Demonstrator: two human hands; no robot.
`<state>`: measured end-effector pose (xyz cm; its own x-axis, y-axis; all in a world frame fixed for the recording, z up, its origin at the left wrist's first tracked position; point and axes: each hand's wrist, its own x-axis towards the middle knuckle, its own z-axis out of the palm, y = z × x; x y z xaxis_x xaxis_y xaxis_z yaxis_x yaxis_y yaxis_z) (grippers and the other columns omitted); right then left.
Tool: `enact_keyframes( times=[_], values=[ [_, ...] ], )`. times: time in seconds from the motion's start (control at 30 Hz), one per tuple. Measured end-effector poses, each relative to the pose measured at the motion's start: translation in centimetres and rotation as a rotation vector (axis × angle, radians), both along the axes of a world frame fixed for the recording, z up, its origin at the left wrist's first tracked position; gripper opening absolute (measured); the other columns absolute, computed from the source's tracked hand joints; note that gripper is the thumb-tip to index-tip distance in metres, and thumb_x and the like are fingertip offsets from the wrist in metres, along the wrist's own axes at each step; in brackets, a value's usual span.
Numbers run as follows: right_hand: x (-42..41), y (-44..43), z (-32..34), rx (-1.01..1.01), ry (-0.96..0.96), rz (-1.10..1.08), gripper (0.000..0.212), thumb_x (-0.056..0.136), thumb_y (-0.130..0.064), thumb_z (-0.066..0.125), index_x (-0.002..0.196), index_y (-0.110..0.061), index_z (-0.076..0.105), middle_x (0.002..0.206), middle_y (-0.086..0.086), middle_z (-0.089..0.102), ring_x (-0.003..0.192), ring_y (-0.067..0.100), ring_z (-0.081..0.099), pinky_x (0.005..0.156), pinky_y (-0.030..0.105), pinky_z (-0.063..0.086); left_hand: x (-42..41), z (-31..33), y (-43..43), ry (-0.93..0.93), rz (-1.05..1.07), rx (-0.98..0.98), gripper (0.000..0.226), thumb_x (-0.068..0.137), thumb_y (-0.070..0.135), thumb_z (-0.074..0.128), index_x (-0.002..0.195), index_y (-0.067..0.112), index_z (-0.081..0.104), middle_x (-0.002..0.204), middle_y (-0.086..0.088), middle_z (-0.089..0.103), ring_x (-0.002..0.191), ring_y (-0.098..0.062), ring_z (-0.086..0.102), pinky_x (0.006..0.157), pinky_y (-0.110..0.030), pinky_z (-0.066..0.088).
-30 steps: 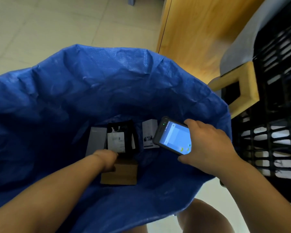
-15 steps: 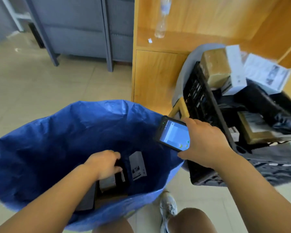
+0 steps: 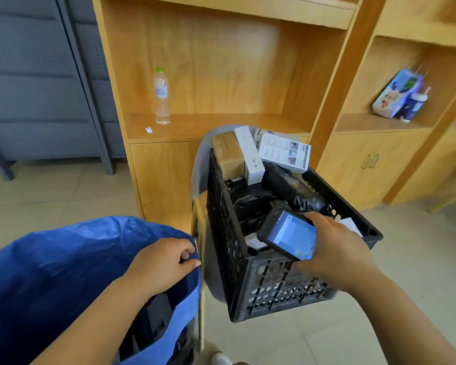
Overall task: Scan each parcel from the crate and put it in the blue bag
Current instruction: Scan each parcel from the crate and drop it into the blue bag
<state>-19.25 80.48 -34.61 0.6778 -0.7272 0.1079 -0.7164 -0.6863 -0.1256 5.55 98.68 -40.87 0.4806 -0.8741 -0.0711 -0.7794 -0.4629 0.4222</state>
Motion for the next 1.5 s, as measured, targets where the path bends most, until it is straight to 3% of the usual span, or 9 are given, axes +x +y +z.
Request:
enact_keyframes(
  times=[0.33, 0.53, 0.63, 0.73, 0.8, 0.93, 1.17, 1.43, 1.5],
  values=[
    [0.2, -10.2, -0.3, -0.004, -0.193, -0.190, 0.095, 0.059, -0.053, 0.073, 0.139, -0.024, 0.030, 0.120, -0.004, 0.053, 0.105, 0.023, 0.053, 0.080, 0.037, 0.047, 0.1, 1.3, -14.7, -0.019, 0.087, -0.179, 0.019, 0.089, 0.050, 0.057, 0.099, 0.035, 0.060, 0.089, 0.020, 0.061, 0.071, 0.002, 0.056, 0.058, -0.018, 0.044],
    [4.3, -15.7, -1.1, -0.006, -0.323, -0.228, 0.088, 0.062, -0.049, 0.074, 0.135, -0.021, 0.034, 0.118, -0.001, 0.054, 0.105, 0.024, 0.052, 0.082, 0.038, 0.046, 3.0, 1.1, -24.6, 0.056, 0.229, -0.268, 0.034, 0.087, 0.052, 0.059, 0.108, 0.026, 0.060, 0.083, 0.016, 0.061, 0.074, 0.000, 0.057, 0.065, -0.023, 0.049],
    [5.8, -17.6, -1.9, -0.026, -0.374, -0.258, 0.090, 0.062, -0.050, 0.075, 0.136, -0.020, 0.034, 0.120, -0.001, 0.054, 0.106, 0.024, 0.052, 0.083, 0.039, 0.047, 3.7, 0.8, -28.8, 0.124, 0.296, -0.266, 0.052, 0.084, 0.057, 0.059, 0.120, 0.019, 0.053, 0.099, 0.006, 0.067, 0.084, -0.012, 0.064, 0.067, -0.030, 0.051],
    [6.5, -18.8, -2.9, -0.004, -0.406, -0.281, 0.085, 0.060, -0.049, 0.074, 0.131, -0.023, 0.036, 0.117, -0.004, 0.054, 0.104, 0.023, 0.052, 0.081, 0.038, 0.047, 3.8, 0.5, -32.2, 0.266, 0.399, -0.249, 0.072, 0.079, 0.062, 0.062, 0.130, 0.012, 0.050, 0.126, -0.004, 0.061, 0.105, -0.024, 0.061, 0.082, -0.033, 0.051],
    [6.7, -19.2, -3.6, 0.026, -0.412, -0.285, 0.082, 0.059, -0.048, 0.074, 0.129, -0.024, 0.038, 0.115, -0.006, 0.054, 0.105, 0.021, 0.052, 0.082, 0.038, 0.047, 3.5, 0.6, -33.7, 0.307, 0.475, -0.201, 0.078, 0.076, 0.068, 0.062, 0.127, 0.009, 0.051, 0.122, -0.006, 0.062, 0.093, -0.023, 0.059, 0.074, -0.031, 0.048],
    [6.4, -19.2, -4.3, 0.077, -0.424, -0.280, 0.086, 0.059, -0.048, 0.075, 0.132, -0.025, 0.037, 0.114, -0.007, 0.053, 0.104, 0.019, 0.052, 0.081, 0.036, 0.047, 2.9, 0.6, -35.0, 0.303, 0.540, -0.210, 0.062, 0.080, 0.058, 0.063, 0.117, 0.008, 0.056, 0.109, -0.006, 0.063, 0.079, -0.020, 0.053, 0.056, -0.026, 0.037],
    [4.4, -18.0, -3.3, 0.075, -0.456, -0.276, 0.084, 0.057, -0.046, 0.076, 0.130, -0.027, 0.039, 0.116, -0.009, 0.053, 0.102, 0.019, 0.052, 0.081, 0.037, 0.047, 2.3, 1.3, -33.1, 0.337, 0.555, -0.359, 0.035, 0.081, 0.044, 0.066, 0.084, 0.011, 0.055, 0.086, 0.000, 0.060, 0.073, -0.018, 0.053, 0.063, -0.026, 0.038],
    [1.4, -14.1, -1.6, 0.094, -0.532, -0.262, 0.080, 0.058, -0.046, 0.076, 0.127, -0.026, 0.040, 0.110, -0.010, 0.054, 0.097, 0.019, 0.051, 0.080, 0.038, 0.047, 0.3, 3.6, -26.1, 0.402, 0.441, -0.426, 0.028, 0.081, 0.038, 0.061, 0.090, 0.013, 0.068, 0.081, -0.004, 0.071, 0.067, -0.023, 0.066, 0.050, -0.023, 0.043],
    [0.6, -13.1, -1.3, 0.111, -0.552, -0.255, 0.080, 0.059, -0.045, 0.076, 0.128, -0.025, 0.041, 0.112, -0.008, 0.054, 0.098, 0.019, 0.052, 0.081, 0.040, 0.047, -0.7, 3.8, -23.8, 0.405, 0.437, -0.439, 0.025, 0.081, 0.039, 0.062, 0.082, 0.014, 0.067, 0.071, -0.004, 0.070, 0.066, -0.028, 0.068, 0.054, -0.034, 0.050]
  ],
)
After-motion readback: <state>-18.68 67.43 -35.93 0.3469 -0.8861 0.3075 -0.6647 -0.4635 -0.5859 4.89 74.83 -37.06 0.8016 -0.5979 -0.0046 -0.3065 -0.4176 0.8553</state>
